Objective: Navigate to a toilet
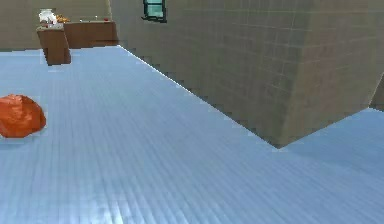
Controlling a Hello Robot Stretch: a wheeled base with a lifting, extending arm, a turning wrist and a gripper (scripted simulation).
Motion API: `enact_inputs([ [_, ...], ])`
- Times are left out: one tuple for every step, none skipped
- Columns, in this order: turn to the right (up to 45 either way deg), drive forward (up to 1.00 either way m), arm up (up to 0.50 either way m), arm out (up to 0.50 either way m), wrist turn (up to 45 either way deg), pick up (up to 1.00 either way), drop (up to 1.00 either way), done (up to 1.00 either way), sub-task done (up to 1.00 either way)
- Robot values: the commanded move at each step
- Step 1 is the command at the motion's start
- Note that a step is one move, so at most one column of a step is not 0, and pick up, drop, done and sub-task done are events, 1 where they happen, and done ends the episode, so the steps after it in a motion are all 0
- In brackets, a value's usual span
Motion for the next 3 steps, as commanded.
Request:
enact_inputs([
  [-24.0, 0.00, 0.00, 0.00, 0.0, 0.00, 0.00, 0.00, 0.00],
  [0.0, 1.00, 0.00, 0.00, 0.0, 0.00, 0.00, 0.00, 0.00],
  [-3.0, 0.00, 0.00, 0.00, 0.0, 0.00, 0.00, 0.00, 0.00],
])
